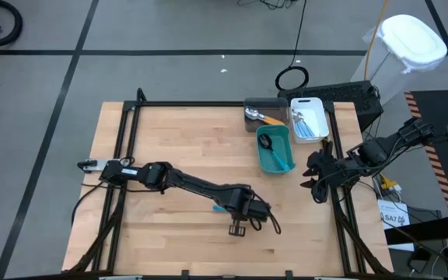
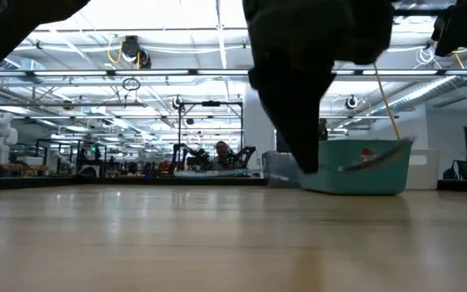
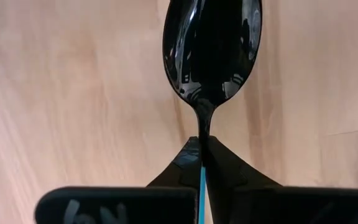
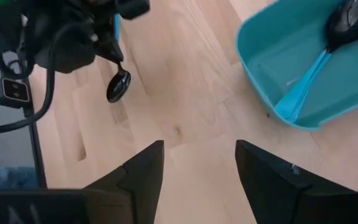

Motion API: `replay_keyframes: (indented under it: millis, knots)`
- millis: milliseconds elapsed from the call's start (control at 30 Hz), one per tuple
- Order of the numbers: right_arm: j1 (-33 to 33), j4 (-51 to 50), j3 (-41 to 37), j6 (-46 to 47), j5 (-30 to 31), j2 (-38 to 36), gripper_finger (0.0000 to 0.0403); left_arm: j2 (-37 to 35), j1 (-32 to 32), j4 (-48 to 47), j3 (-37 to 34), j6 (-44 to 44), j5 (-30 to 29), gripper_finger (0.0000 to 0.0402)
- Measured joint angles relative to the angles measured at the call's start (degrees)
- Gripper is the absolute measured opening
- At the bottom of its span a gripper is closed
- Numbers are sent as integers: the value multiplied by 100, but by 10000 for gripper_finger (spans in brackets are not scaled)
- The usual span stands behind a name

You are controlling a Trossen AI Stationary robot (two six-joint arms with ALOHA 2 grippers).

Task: Sort silverware by color (type)
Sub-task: Put the blue spoon into the green bin

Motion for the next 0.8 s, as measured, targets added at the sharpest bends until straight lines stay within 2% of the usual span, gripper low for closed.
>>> replay_keyframes:
  millis: [133,267,333,600,800]
  knots:
    - [-5,-33,0,303,13,-25,192,-215,92,56,0,-534,-145,5]
    - [-24,-436,99,1093,292,-133,192,-471,189,175,6,-1241,-503,5]
    - [-24,-582,269,1181,411,-233,192,-623,237,267,7,-1633,-628,5]
    - [-24,-816,1009,615,1492,-443,192,-1090,473,1196,13,-2834,-1382,5]
    - [-22,-778,1202,95,1668,-468,192,-1225,672,2320,15,-3356,-1867,5]
